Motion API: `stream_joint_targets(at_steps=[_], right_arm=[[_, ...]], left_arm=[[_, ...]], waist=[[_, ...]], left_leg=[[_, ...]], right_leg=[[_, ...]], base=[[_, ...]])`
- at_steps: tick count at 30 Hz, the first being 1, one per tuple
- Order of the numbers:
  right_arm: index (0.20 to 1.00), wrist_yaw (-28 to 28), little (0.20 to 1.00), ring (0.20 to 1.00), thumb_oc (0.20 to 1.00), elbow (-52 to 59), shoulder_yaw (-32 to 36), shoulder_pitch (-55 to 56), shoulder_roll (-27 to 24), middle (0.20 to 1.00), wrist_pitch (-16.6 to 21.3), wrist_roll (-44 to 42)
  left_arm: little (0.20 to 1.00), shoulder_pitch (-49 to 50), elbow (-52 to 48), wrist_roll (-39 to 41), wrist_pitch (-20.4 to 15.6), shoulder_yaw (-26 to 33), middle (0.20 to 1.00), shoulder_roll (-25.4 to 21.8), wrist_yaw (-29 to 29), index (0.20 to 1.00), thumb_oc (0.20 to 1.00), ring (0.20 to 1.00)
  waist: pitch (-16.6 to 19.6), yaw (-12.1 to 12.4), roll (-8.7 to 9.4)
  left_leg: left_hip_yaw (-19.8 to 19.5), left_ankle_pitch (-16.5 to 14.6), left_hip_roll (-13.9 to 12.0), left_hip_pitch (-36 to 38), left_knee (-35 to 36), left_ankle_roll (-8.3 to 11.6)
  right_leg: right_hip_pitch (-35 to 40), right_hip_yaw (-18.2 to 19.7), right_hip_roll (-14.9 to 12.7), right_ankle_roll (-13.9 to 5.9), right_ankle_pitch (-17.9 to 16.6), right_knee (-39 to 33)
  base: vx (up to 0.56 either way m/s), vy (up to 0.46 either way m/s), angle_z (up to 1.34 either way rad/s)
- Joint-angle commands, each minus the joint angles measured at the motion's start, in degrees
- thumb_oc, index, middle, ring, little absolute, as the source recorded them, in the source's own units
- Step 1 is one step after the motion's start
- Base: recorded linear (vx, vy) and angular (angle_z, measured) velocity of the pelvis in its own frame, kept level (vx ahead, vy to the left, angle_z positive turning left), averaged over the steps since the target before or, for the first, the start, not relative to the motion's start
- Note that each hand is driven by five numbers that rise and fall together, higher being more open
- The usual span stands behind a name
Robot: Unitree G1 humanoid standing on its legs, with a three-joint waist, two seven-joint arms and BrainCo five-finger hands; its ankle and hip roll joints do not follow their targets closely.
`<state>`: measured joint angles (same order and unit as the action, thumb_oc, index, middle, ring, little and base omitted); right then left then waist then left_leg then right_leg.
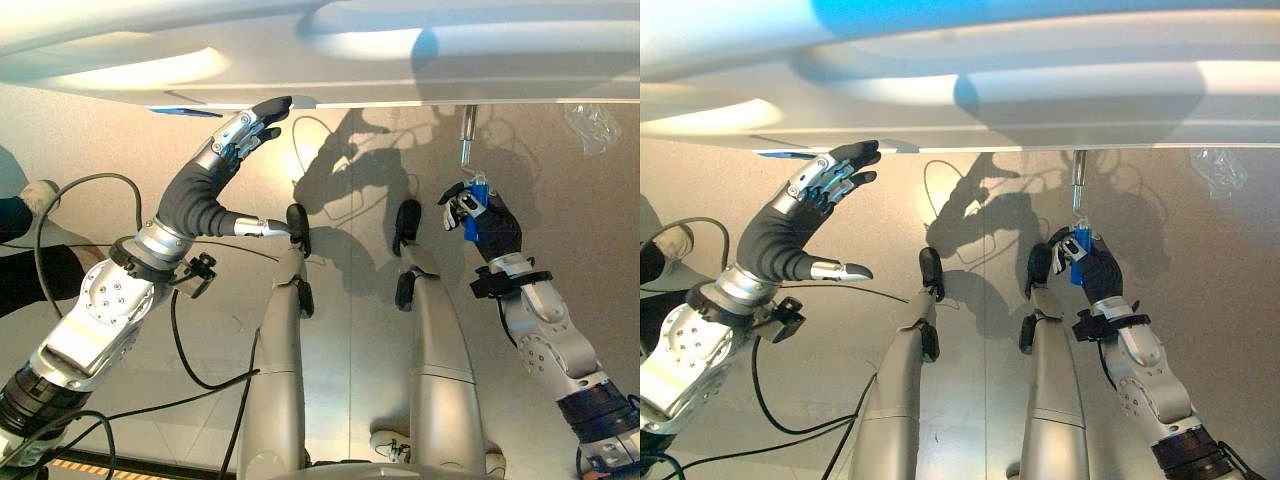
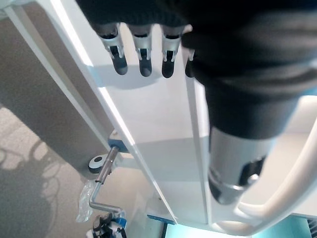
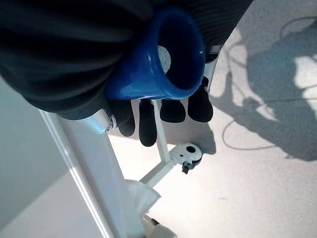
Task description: Raise the hospital bed
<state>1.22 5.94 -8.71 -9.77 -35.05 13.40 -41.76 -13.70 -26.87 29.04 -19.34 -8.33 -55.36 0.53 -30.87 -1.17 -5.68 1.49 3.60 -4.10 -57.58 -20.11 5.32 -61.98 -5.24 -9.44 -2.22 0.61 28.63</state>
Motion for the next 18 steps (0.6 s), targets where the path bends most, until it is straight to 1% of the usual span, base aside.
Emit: stream_joint_targets(at_steps=[1, 3, 4, 5, 6, 8, 9, 10, 11, 12, 13, 14, 15, 16, 17, 18], right_arm=[[0.2, 4.0, 0.2, 0.2, 0.2, 10.0, 14.7, -9.2, 2.3, 0.2, 19.5, -1.3], [0.2, 4.0, 0.2, 0.2, 0.2, 10.0, 14.7, -9.2, 2.3, 0.2, 19.5, -1.4], [0.2, 9.3, 0.2, 0.2, 0.2, 4.5, 18.6, -9.9, 2.8, 0.2, 21.1, 1.5], [0.2, 9.4, 0.2, 0.2, 0.2, 4.4, 18.6, -9.9, 2.8, 0.2, 21.2, 1.6], [0.2, 12.5, 0.2, 0.2, 0.2, 1.8, 19.7, -10.4, 2.8, 0.2, 21.6, 3.8], [0.2, 12.8, 0.2, 0.2, 0.2, 1.7, 19.6, -10.5, 2.7, 0.2, 21.6, 4.1], [0.2, 15.9, 0.2, 0.2, 0.2, -2.7, 21.0, -10.5, 2.5, 0.2, 21.3, 5.6], [0.2, 21.0, 0.2, 0.2, 0.2, -8.2, 21.4, -11.1, 0.4, 0.2, 19.7, 11.3], [0.2, 21.1, 0.2, 0.2, 0.2, -8.3, 21.3, -11.1, 0.4, 0.2, 19.7, 11.3], [0.2, 25.4, 0.2, 0.2, 0.2, -18.1, 21.1, -12.2, -2.7, 0.2, 16.4, 15.5], [0.2, 26.3, 0.2, 0.2, 0.2, -21.0, 20.1, -13.5, -4.0, 0.2, 15.6, 16.1], [0.2, 26.3, 0.2, 0.2, 0.2, -21.3, 20.0, -13.9, -4.2, 0.2, 15.7, 16.0], [0.2, 26.1, 0.2, 0.2, 0.2, -26.2, 19.1, -15.1, -5.1, 0.2, 15.0, 14.4], [0.2, 28.1, 0.2, 0.2, 0.2, -31.2, 18.1, -16.7, -6.5, 0.2, 13.3, 15.6], [0.2, 27.2, 0.2, 0.2, 0.2, -35.4, 16.5, -18.9, -7.7, 0.2, 12.8, 14.5], [0.2, 26.5, 0.2, 0.2, 0.2, -43.6, 14.1, -21.6, -10.0, 0.2, 10.1, 13.5]], left_arm=[[1.0, 0.8, -5.7, 3.3, -3.0, 1.2, 1.0, 3.0, 1.5, 1.0, 1.0, 1.0], [1.0, 0.8, -5.7, 3.3, -3.0, 1.1, 1.0, 3.0, 1.5, 1.0, 1.0, 1.0], [1.0, 0.6, -5.9, 3.1, -2.9, 1.2, 1.0, 3.7, 1.6, 1.0, 1.0, 1.0], [1.0, 0.5, -5.9, 3.1, -2.9, 1.1, 1.0, 3.7, 1.6, 1.0, 1.0, 1.0], [1.0, 0.2, -6.0, 3.0, -3.0, 1.1, 1.0, 3.8, 1.5, 1.0, 1.0, 1.0], [1.0, 0.1, -6.0, 2.9, -3.0, 1.0, 1.0, 3.9, 1.5, 1.0, 1.0, 1.0], [1.0, -0.2, -5.9, 2.7, -2.9, 0.8, 1.0, 3.8, 1.3, 1.0, 1.0, 1.0], [1.0, -0.9, -6.0, 2.5, -2.9, 0.3, 1.0, 3.6, 1.1, 1.0, 1.0, 1.0], [1.0, -0.9, -6.0, 2.5, -2.9, 0.3, 1.0, 3.6, 1.1, 1.0, 1.0, 1.0], [1.0, -1.7, -6.2, 2.5, -3.0, -0.8, 1.0, 2.8, 0.8, 1.0, 1.0, 1.0], [1.0, -2.4, -6.2, 2.7, -2.8, -1.5, 1.0, 2.6, 0.8, 1.0, 1.0, 1.0], [1.0, -2.5, -6.1, 2.7, -2.8, -1.5, 1.0, 2.6, 0.8, 1.0, 1.0, 1.0], [1.0, -3.2, -5.8, 2.7, -2.9, -2.5, 1.0, 2.2, 0.5, 1.0, 1.0, 1.0], [1.0, -3.7, -6.1, 2.6, -2.8, -3.9, 1.0, 1.8, 0.2, 1.0, 1.0, 1.0], [1.0, -4.5, -6.1, 2.6, -2.5, -4.8, 1.0, 1.7, -0.1, 1.0, 1.0, 1.0], [1.0, -5.2, -6.3, 2.4, -2.1, -6.4, 1.0, 1.0, -0.3, 1.0, 1.0, 1.0]], waist=[[1.1, -2.2, -0.89], [1.1, -2.2, -0.9], [1.1, -2.2, -1.09], [1.1, -2.2, -1.14], [1.1, -2.2, -1.18], [1.1, -2.2, -1.22], [1.1, -2.2, -1.18], [1.1, -1.9, -1.27], [1.1, -2.0, -1.3], [1.1, -1.6, -1.34], [1.1, -1.6, -1.43], [1.1, -1.6, -1.51], [1.1, -1.5, -1.57], [1.1, -1.2, -1.63], [1.1, -1.0, -1.78], [1.1, -0.5, -1.85]], left_leg=[[0.7, -0.1, 1.3, 4.0, 4.3, -0.27], [0.7, -0.1, 1.3, 4.0, 4.3, -0.26], [0.6, -0.2, 1.3, 4.3, 4.5, -0.33], [0.6, -0.2, 1.3, 4.3, 4.5, -0.33], [0.4, -0.3, 1.3, 4.2, 4.4, -0.42], [0.4, -0.3, 1.3, 4.2, 4.3, -0.42], [0.3, -0.4, 1.4, 4.3, 4.3, -0.53], [0.2, -0.6, 1.4, 4.2, 4.3, -0.6], [0.2, -0.6, 1.4, 4.2, 4.3, -0.6], [0.2, -0.6, 1.5, 4.2, 4.1, -0.7], [0.1, -0.7, 1.5, 3.9, 3.9, -0.73], [0.1, -0.7, 1.5, 3.8, 3.9, -0.74], [0.1, -0.7, 1.5, 3.6, 3.8, -0.81], [0.0, -0.7, 1.7, 3.4, 3.6, -0.86], [-0.1, -0.7, 1.6, 3.0, 3.6, -0.87], [-0.2, -0.7, 1.8, 2.7, 3.5, -0.91]], right_leg=[[2.5, -0.2, 0.5, -4.95, -1.2, -3.6], [2.5, -0.2, 0.5, -4.95, -1.2, -3.6], [2.6, -0.3, 0.5, -4.95, -1.0, -3.5], [2.6, -0.3, 0.5, -4.95, -1.0, -3.5], [2.7, -0.3, 0.5, -4.92, -1.0, -3.5], [2.6, -0.3, 0.5, -4.92, -1.0, -3.4], [2.7, -0.4, 0.5, -4.95, -0.9, -3.4], [2.8, -0.4, 0.4, -5.0, -0.9, -3.5], [2.8, -0.4, 0.4, -5.0, -0.9, -3.5], [3.0, -0.6, 0.2, -5.03, -0.9, -3.4], [2.9, -0.6, 0.2, -5.0, -1.0, -3.5], [2.8, -0.6, 0.2, -5.0, -1.0, -3.5], [2.6, -0.7, 0.2, -5.02, -1.1, -3.4], [2.6, -0.7, 0.1, -5.03, -1.0, -3.3], [2.3, -0.8, 0.0, -5.05, -1.1, -3.3], [2.2, -0.9, -0.1, -5.09, -1.1, -3.2]], base=[[0.0, 0.0, 0.0], [0.0, 0.0, 0.0], [0.0, 0.0, 0.0], [0.01, -0.037, 0.03], [0.0, -0.008, 0.03], [0.0, -0.004, 0.02], [0.01, -0.012, 0.04], [0.01, -0.012, 0.04], [0.01, -0.011, 0.05], [0.0, -0.008, 0.04], [0.0, 0.0, 0.0], [0.0, 0.0, 0.0], [0.0, 0.0, 0.0], [0.0, 0.0, 0.0], [0.0, 0.0, 0.0], [0.0, 0.0, 0.0]])
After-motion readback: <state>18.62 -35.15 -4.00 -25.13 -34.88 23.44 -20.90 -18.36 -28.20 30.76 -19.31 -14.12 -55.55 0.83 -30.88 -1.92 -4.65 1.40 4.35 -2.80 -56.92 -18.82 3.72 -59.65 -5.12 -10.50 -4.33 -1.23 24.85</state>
